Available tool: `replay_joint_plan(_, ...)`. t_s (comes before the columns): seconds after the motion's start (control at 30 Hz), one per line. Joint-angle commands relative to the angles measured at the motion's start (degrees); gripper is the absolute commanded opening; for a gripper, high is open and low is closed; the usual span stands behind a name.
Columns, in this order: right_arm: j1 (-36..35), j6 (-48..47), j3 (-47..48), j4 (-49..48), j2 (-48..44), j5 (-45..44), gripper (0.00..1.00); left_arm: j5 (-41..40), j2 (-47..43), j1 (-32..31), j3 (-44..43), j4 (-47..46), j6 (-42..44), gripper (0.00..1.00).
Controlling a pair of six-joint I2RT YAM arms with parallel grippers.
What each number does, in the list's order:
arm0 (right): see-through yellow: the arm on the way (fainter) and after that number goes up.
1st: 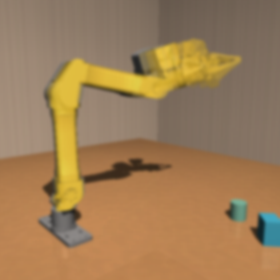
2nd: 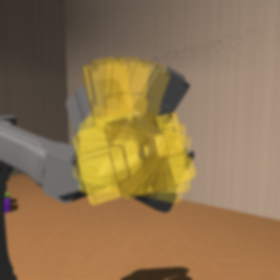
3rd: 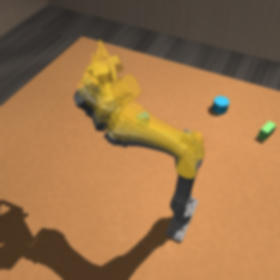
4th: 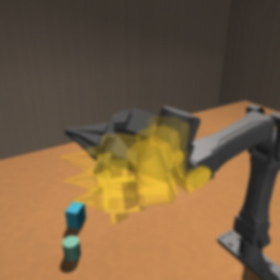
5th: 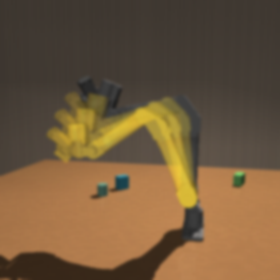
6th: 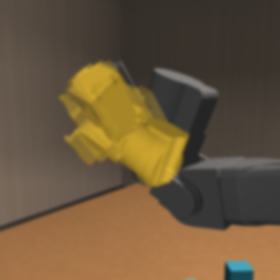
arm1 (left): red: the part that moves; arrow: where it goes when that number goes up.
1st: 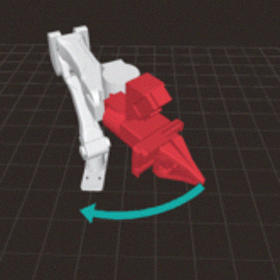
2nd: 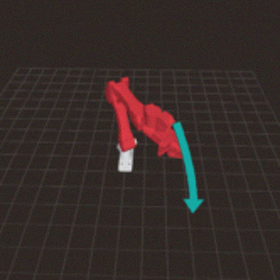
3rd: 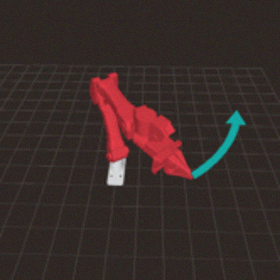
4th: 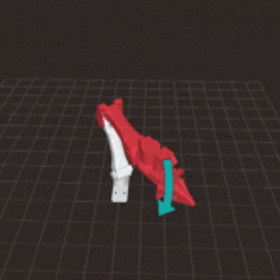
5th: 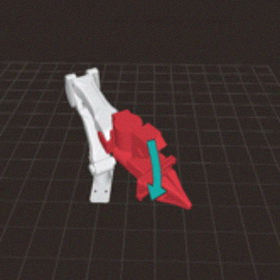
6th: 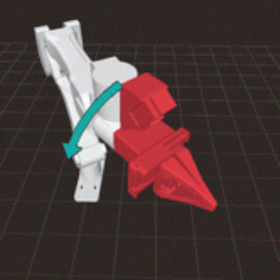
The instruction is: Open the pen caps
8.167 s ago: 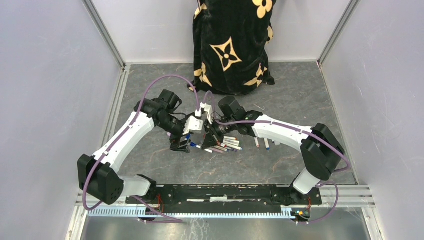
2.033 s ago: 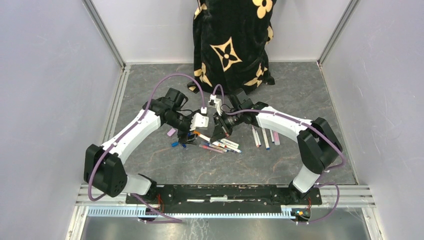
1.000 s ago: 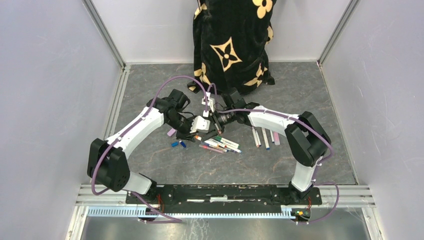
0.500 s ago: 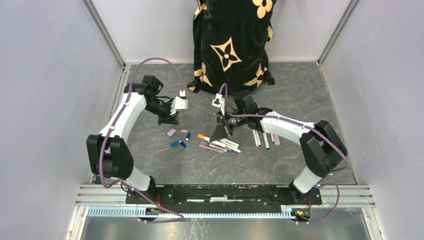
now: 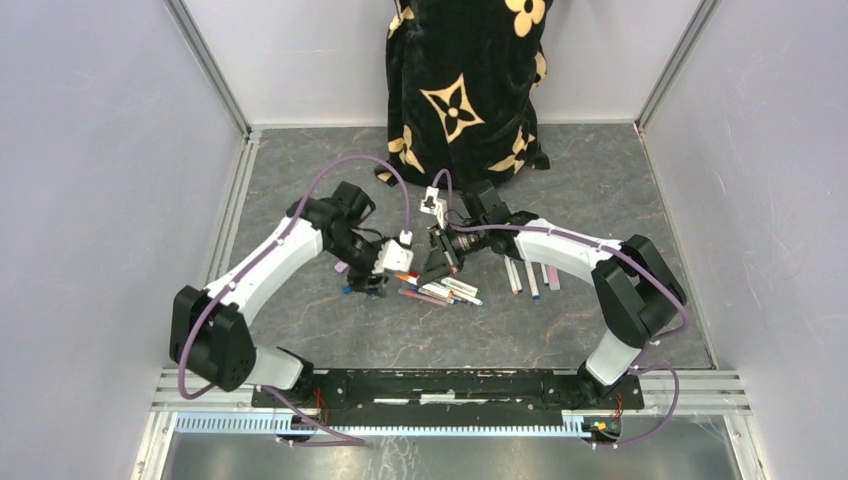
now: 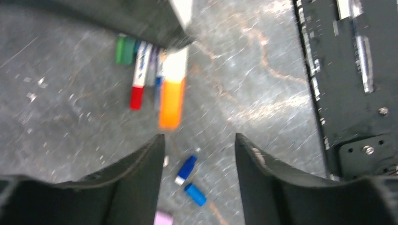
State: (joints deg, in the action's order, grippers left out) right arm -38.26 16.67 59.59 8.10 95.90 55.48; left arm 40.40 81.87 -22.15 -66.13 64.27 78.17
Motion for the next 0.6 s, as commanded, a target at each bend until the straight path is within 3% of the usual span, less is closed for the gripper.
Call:
replay_joint_plan(0.0, -1.6, 3.2, 5.5, -3.3, 2.3, 1.6, 0.00, -1.4, -5.0, -5.1, 3.4, -8.6, -6.2, 0.66)
replay_joint_plan(0.03, -1.9, 3.2, 6.0, -3.2, 2.6, 1.6, 0.00, -1.9, -4.5, -5.6, 3.0, -8.6, -6.4, 0.72)
replay_joint_plan(0.1, -2.1, 3.4, 6.6, -3.2, 3.1, 2.0, 0.00, -2.6, -3.6, -6.2, 2.2, -8.6, -6.4, 0.73)
replay_joint_plan(0.33, -2.3, 4.2, 7.3, -3.5, 4.3, 2.6, 0.00, -3.0, -2.5, -8.3, 1.8, -9.3, -6.3, 0.59)
replay_joint_plan(0.43, -2.3, 3.7, 7.8, -2.7, 4.8, 2.6, 0.00, -3.4, -2.2, -8.9, 2.0, -9.4, -6.6, 0.49)
replay_joint_plan(0.57, -2.2, 2.6, 8.5, -0.9, 5.0, 2.1, 0.00, -5.6, -2.3, -9.0, 2.3, -9.4, -6.2, 0.24)
